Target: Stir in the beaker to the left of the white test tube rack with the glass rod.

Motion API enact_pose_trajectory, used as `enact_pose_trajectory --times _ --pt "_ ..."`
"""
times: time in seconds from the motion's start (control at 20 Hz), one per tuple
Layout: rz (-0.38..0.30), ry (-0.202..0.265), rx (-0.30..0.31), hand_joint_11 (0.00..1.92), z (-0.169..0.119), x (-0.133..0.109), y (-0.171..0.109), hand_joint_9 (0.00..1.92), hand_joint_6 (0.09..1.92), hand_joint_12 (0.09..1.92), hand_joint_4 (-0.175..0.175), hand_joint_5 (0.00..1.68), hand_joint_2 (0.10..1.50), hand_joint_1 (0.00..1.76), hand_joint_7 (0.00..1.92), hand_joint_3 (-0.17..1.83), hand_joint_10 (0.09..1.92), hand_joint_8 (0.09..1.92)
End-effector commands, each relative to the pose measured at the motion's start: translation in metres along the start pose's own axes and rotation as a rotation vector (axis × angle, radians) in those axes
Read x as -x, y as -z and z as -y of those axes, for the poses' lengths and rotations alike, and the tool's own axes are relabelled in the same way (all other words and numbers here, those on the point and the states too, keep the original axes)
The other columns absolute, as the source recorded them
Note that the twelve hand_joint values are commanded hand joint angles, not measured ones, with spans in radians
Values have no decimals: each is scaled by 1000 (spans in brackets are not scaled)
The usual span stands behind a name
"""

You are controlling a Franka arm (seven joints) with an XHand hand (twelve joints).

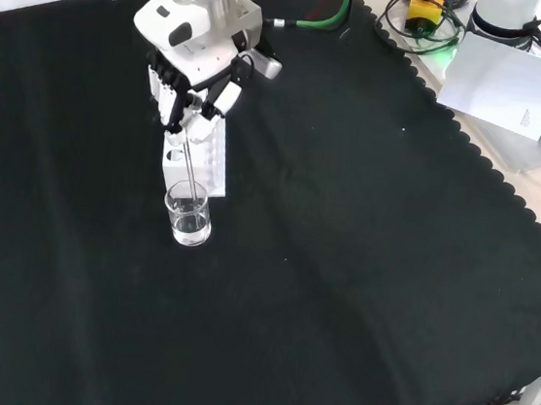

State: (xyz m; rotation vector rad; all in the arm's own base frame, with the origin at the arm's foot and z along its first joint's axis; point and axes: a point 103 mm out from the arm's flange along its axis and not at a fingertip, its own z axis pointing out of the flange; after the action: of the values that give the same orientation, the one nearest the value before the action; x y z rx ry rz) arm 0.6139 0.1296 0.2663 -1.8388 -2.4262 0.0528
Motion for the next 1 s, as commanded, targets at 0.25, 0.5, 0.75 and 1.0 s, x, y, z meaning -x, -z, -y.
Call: enact_pose_trajectory --times 0.25,0.5,0.75,1.0 --pt "6 3 14 1388 -21 8 7 1688 578 834 -175 1054 1075 1293 1119 0 719 1090" --pt "9 -53 11 1387 3 37 12 1688 578 833 -175 1054 1075 1293 1119 0 719 1090" --pt "24 -48 20 1387 14 35 17 1688 578 832 -175 1054 1075 1293 1119 0 719 1090" --pt "29 -26 19 1387 12 22 18 1688 578 832 -175 1054 1074 1293 1119 0 719 1090"
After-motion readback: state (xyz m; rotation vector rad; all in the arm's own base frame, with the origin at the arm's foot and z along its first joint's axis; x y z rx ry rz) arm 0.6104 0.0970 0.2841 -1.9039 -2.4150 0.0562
